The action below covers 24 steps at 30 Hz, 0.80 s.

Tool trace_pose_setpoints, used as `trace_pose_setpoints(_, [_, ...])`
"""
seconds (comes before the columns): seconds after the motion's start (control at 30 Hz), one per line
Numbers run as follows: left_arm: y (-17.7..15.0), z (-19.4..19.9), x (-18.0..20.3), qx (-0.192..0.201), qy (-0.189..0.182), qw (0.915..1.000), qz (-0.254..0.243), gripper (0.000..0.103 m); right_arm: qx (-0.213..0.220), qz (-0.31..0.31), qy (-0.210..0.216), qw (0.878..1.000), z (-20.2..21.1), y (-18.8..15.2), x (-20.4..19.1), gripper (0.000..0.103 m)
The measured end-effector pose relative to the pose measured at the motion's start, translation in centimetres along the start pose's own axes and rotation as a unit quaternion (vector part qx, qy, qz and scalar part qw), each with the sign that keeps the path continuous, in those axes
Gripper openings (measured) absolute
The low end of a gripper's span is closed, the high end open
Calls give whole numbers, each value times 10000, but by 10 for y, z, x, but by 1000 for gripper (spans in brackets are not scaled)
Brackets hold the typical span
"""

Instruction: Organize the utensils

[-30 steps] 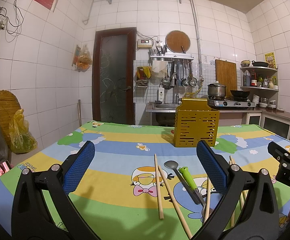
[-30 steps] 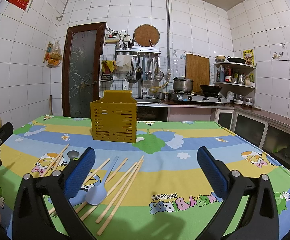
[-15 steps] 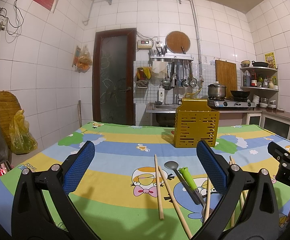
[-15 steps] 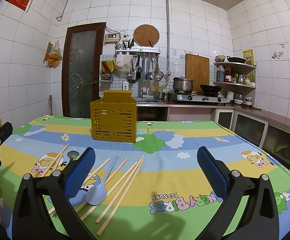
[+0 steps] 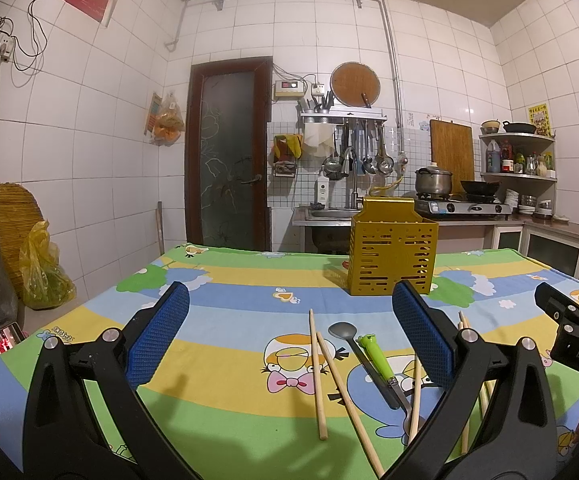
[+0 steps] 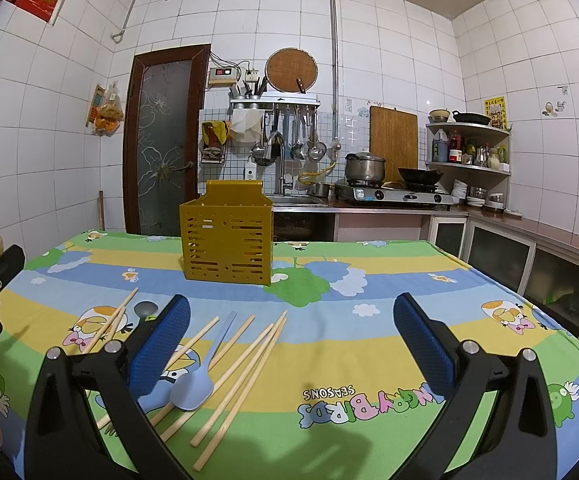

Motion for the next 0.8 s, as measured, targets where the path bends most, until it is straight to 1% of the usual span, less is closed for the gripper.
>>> trace_pose_setpoints(0.8, [1,-7,-1,-31,14,10000,-20,98,-27,-27,-4,10000,-2,-2,1,99])
Point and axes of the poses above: each gripper's, at about its wrist camera, not at the fingertips, and z roughly against the way its jaws point, x to its right, y to its top, the point moved 7 cm from there along -z, roughly the way its jaws point, and after that the axes turned 14 degrees about z, right-handed, at the moved point
